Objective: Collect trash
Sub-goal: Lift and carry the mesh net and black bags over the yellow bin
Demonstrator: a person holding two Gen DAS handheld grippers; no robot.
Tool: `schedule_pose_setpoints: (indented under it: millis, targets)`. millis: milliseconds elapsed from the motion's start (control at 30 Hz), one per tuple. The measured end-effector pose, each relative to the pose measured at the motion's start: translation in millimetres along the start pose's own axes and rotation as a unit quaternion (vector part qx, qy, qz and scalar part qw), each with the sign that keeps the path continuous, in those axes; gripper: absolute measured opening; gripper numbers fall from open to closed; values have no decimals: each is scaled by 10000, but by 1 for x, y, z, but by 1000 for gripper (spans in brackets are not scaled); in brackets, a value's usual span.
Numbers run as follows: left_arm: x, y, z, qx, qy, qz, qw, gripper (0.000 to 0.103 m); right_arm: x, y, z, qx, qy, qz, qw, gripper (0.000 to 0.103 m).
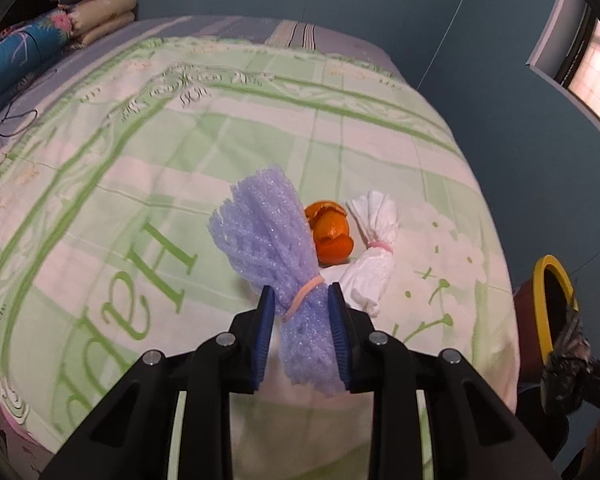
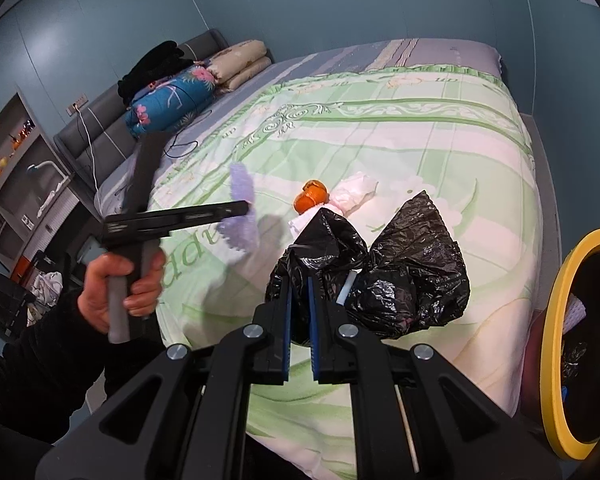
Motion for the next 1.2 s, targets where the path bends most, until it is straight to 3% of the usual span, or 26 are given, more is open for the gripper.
schedule_pose_setpoints:
  millis: [233, 533, 833, 1200]
  targets:
    - [-68, -22, -34, 384, 116, -718, 9966, 26, -37, -21, -5, 29, 144, -459, 9988, 6]
    - [-119, -33, -129, 1077, 597, -1379, 9828, 26, -109, -50, -36, 71, 655, -1279, 9896, 6]
    - [-130, -25, -220, 1559, 1256, -1540, 9676, 26, -166, -57, -83, 207, 1360, -1749, 9749, 6]
    - [-123, -7, -319, 2285, 1572, -1732, 9450, 26, -203, -39, -155, 775, 1945, -2026, 9566, 7]
Point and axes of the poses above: each gripper's, at about its wrist camera, not at the fingertips, and x roughly the way its jaws point, z to its left, y to its underside, the point moved 6 cm from there along x, roughly the way its jaws point, and after that the axes turned 10 degrees about -z, right-handed, at the moved point
